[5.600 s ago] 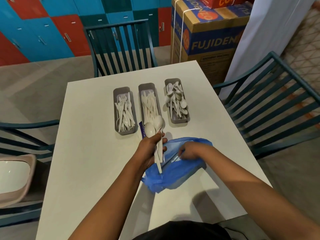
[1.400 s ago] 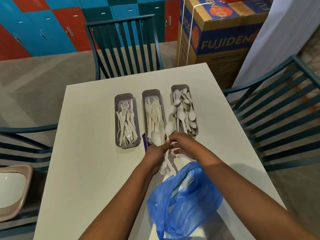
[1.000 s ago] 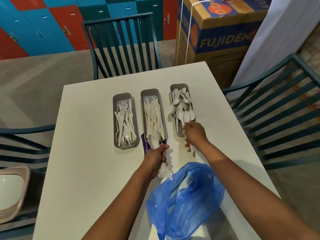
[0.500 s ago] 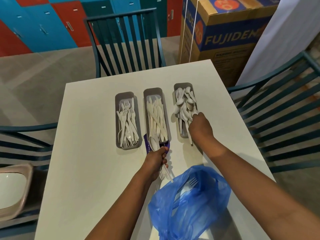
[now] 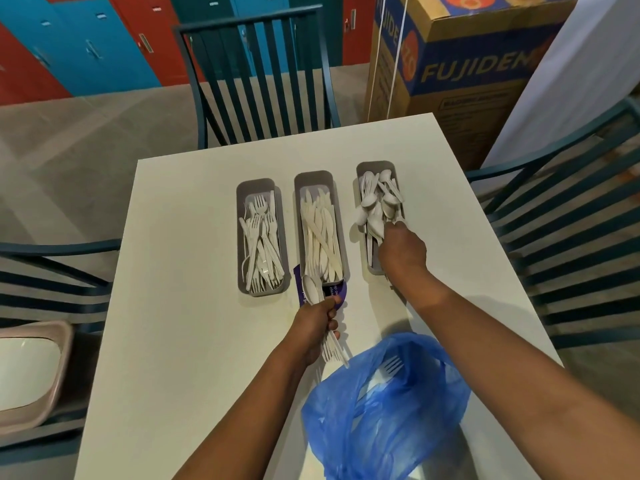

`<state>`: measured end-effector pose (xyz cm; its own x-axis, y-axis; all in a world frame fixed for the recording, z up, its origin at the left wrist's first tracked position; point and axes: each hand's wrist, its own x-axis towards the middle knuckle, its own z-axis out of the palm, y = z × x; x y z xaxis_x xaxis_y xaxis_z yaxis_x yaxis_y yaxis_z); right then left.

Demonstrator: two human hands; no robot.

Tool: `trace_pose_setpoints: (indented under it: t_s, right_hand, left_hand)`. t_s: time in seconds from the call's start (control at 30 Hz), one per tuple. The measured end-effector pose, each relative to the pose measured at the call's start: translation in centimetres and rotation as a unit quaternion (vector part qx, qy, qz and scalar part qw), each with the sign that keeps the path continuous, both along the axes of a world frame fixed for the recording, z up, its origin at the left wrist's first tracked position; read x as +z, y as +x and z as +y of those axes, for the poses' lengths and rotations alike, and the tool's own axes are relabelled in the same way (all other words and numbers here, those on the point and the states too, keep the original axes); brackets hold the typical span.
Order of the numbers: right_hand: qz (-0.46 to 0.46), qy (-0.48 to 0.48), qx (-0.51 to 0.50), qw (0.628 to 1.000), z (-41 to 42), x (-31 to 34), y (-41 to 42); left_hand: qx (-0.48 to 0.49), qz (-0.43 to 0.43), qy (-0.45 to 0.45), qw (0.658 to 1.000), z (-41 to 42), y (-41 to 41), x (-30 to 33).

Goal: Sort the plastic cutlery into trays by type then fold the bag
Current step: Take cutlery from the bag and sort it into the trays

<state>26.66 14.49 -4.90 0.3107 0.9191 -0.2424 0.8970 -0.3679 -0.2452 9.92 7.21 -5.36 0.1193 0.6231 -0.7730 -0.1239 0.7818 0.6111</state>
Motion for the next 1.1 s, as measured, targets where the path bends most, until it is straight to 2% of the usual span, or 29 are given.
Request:
trace_pose_setpoints:
  t_s: [0.6, 0.77, 0.83, 0.9, 1.0, 1.1]
  right_hand:
    - [0.005, 0.009, -0.026, 1.000, 0.1, -0.8, 0.1]
    - [-0.001, 0.045, 0.004, 0.999, -0.5, 0.2, -0.7]
    - [0.060, 0.063, 0.030, 0.996, -1.3, 0.8, -1.9]
    - [0.187, 0.017, 0.034, 0.982, -2.2, 1.3, -3.3]
    - [0.368, -0.128, 0.038, 0.920, -3.4, 2.0, -4.9]
    - [0.475, -0.172, -0.027, 0.863, -4.0, 2.2, -5.1]
  left_hand:
    - [0.000, -0.002, -0.002, 1.000, 0.0, -0.3, 0.0]
    - [0.038, -0.075, -0.035, 0.996, 0.4, -0.3, 0.7]
    - [0.042, -0.100, -0.032, 0.994, 0.5, -0.2, 1.1]
    - [0.025, -0.117, -0.028, 0.992, 0.7, 0.0, 1.5]
    - [-0.016, -0.122, -0.022, 0.992, 0.7, 0.3, 1.8]
    - [-0.034, -0.112, -0.010, 0.993, 0.5, 0.4, 2.0]
